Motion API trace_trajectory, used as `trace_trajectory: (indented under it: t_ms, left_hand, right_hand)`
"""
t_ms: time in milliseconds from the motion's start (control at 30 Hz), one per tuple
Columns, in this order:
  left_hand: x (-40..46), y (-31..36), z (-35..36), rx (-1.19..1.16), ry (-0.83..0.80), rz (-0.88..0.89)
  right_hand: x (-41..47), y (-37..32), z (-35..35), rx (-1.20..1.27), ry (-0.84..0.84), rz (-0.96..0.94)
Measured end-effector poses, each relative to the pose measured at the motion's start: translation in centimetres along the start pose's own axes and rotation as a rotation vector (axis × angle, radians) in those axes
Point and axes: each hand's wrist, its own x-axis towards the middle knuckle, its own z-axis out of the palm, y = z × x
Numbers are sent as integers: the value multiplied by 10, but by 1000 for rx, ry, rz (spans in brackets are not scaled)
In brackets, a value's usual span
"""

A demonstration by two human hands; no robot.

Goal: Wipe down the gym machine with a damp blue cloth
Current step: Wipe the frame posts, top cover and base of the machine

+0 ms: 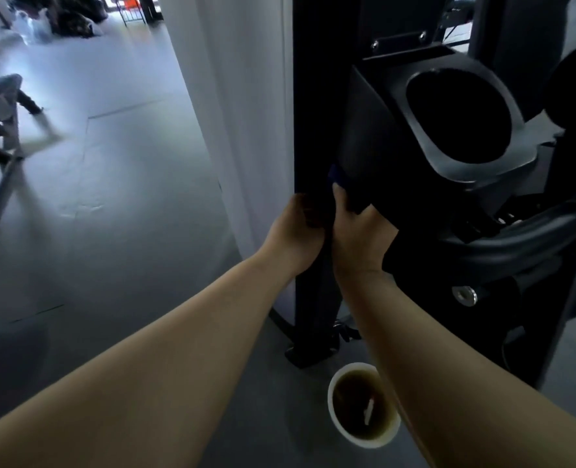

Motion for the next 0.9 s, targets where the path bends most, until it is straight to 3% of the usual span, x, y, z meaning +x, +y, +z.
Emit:
trace_trajectory:
  t_ms: [100,167,233,333,433,533,600,633,767,900]
  left_hand:
    - [14,-7,-10,-32,152,83]
    - [23,-15,-16,13,214,137]
    - [26,-28,-21,86,150,158]
    - [30,-45,-36,165,77,294]
    - [41,-43,-59,423,168,665]
    - [53,-41,-75,723,170,1097]
    - [63,-46,-82,900,97,1294]
    - [69,-50,-85,1012,83,1363]
    - [89,-68,-87,1461,182,1561]
    - [97,-82,-77,1652,289,1605]
  right_hand:
    - [-9,7,11,19,-5,-14]
    - [-25,22,12,-66,-137,-125]
    - [-38,38,12,-162,-265,-205]
    - [-35,23,25,-126,-161,-106]
    - [-31,4,44,-37,65,50]
    - [-76,20,59,-188,-4,69]
    - [-108,32,63,-219,-83,262]
    - [-117,35,65,-180,-31,409]
    - [-96,11,70,412,427,1106]
    - [-93,9,77,507,478,1299]
